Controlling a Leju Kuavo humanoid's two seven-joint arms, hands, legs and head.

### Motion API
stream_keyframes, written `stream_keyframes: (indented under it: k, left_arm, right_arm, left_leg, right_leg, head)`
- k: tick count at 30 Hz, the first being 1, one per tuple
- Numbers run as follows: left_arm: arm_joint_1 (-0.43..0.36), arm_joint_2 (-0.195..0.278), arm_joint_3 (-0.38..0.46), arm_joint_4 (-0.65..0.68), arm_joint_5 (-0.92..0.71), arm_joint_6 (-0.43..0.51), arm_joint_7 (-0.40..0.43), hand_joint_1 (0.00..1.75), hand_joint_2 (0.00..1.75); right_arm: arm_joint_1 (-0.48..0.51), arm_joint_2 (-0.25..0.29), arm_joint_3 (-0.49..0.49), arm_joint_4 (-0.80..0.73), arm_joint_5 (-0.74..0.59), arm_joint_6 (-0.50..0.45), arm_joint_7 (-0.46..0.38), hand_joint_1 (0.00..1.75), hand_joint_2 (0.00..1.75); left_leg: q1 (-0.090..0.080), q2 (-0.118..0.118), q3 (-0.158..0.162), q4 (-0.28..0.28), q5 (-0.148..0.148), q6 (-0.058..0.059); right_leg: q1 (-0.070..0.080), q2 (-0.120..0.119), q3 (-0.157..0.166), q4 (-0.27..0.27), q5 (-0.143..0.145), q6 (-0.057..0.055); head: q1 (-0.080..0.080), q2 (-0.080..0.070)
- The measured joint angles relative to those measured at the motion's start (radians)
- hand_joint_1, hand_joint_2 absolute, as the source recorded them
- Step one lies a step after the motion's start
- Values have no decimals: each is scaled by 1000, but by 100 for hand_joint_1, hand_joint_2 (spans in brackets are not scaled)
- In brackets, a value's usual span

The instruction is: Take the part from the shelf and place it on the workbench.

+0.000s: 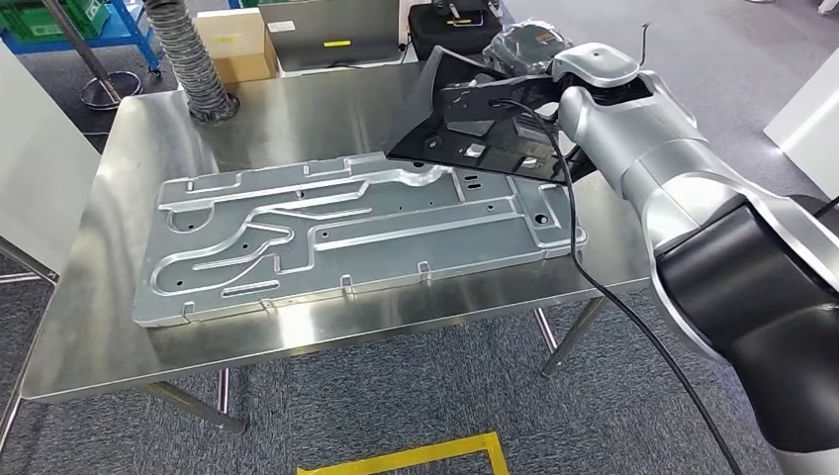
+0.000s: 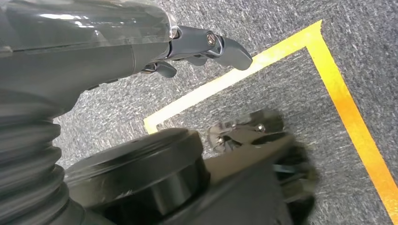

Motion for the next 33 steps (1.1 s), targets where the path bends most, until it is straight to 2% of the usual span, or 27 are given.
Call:
stream_keyframes:
  k: [1,2,5,7,9,10,11,13,15,17,19,22,24,26,27,28,29,30,31,33]
  left_arm:
    - [0,0,0,0,0,0,0,0,175]
    - [1,0,0,0,0,1,0,0,175]
    - [3,0,0,0,-2,6,-1,0,175]
    - [1,-1,0,0,-5,12,-1,0,175]
    - [0,-1,-1,0,-8,16,0,0,175]
    - [0,-1,-1,0,-9,17,1,0,175]
    - [0,-1,-1,0,-10,17,1,0,175]
    - [0,0,-1,0,-10,18,1,0,175]
    - [1,0,-1,0,-10,19,1,0,175]
    - [1,-1,-1,0,-11,32,11,0,175]
    - [2,-1,0,0,-9,50,23,0,175]
    - [2,-1,0,0,-3,61,28,0,175]
    - [3,-2,0,0,1,62,28,0,87]
    - [3,-2,0,0,6,56,27,0,0]
    - [3,-2,0,0,7,50,25,0,0]
    - [3,-1,0,0,8,44,24,0,0]
    - [4,-1,1,0,9,39,23,0,0]
    - [4,-1,1,0,9,34,23,0,0]
    - [4,-1,1,0,9,31,23,0,0]
    - [3,-1,1,0,9,27,23,0,0]
  right_arm:
    - [0,-6,2,1,1,-1,2,175,175]
    - [0,-11,5,2,2,-2,3,175,175]
    - [2,-15,9,8,4,-5,9,175,175]
    - [2,-12,11,11,4,-8,11,175,175]
    - [5,-4,12,15,5,-10,11,175,175]
    - [7,0,12,16,6,-10,11,175,175]
    - [8,2,12,17,7,-10,11,175,175]
    - [8,3,12,18,7,-10,11,175,175]
    - [12,10,13,22,11,-10,12,87,87]
    - [15,28,15,28,17,-9,14,0,0]
    - [15,45,16,33,23,-5,16,0,0]
    - [17,52,16,37,27,3,15,0,0]
    - [17,47,16,39,28,7,15,0,0]
    - [18,35,16,39,27,14,14,0,0]
    - [20,27,16,39,27,18,14,0,0]
    - [21,21,16,39,27,22,14,0,0]
    - [22,15,16,39,27,25,14,0,0]
    - [23,10,16,39,27,28,15,0,0]
    - [23,5,16,39,27,30,16,0,0]
    - [23,-4,16,40,27,39,22,0,0]
  left_leg:
    - [-1,-1,15,-35,8,5]
    - [-3,-3,20,-46,6,10]
    - [-2,-4,22,-58,12,29]
    - [0,-2,26,-67,18,40]
    - [-1,0,26,-67,18,43]
    - [-1,1,26,-67,18,44]
    - [-2,1,26,-67,18,44]
    - [-2,1,26,-67,18,44]
    - [-2,1,26,-66,17,44]
    - [-4,-1,27,-58,11,38]
    - [-7,-2,25,-52,4,26]
    - [-7,-1,23,-49,-3,9]
    - [-5,-1,-2,12,-42,0]
    - [-4,-1,-60,144,-106,-7]
    - [-4,-1,-89,203,-126,-8]
    - [-4,-1,-105,234,-128,-9]
    - [-4,-1,-102,225,-111,-9]
    - [-4,-1,-80,177,-79,-7]
    - [-4,-1,-46,103,-41,-3]
    - [-7,-2,13,-19,1,7]
  right_leg:
    - [2,0,-1,2,-1,5]
    - [3,0,-3,3,-1,11]
    - [0,-1,-9,9,-7,26]
    - [-3,-1,-41,81,-51,33]
    - [-3,0,-98,204,-109,38]
    - [-3,0,-117,245,-125,40]
    - [-3,0,-127,265,-132,40]
    - [-3,0,-131,273,-134,40]
    - [-4,-1,-141,287,-123,41]
    - [-3,-1,-87,165,-53,34]
    - [2,1,-23,23,4,21]
    - [3,3,-17,7,5,4]
    - [-1,0,-11,0,7,-7]
    - [-1,-3,-9,-1,6,-12]
    - [0,-4,-8,-1,6,-13]
    - [0,-5,-8,-1,5,-13]
    - [0,-5,-6,-1,5,-13]
    - [0,-4,-4,0,4,-12]
    - [0,-3,-2,1,3,-10]
    - [4,-2,-1,3,0,-3]
  head:
    - [0,0]
    - [0,0]
    - [0,0]
    - [0,0]
    - [0,0]
    - [0,0]
    - [0,0]
    - [0,0]
    - [0,0]
    - [0,0]
    - [0,0]
    - [0,0]
    - [0,0]
    - [0,0]
    - [0,0]
    - [0,0]
    - [0,0]
    - [0,0]
    - [0,0]
    - [0,0]
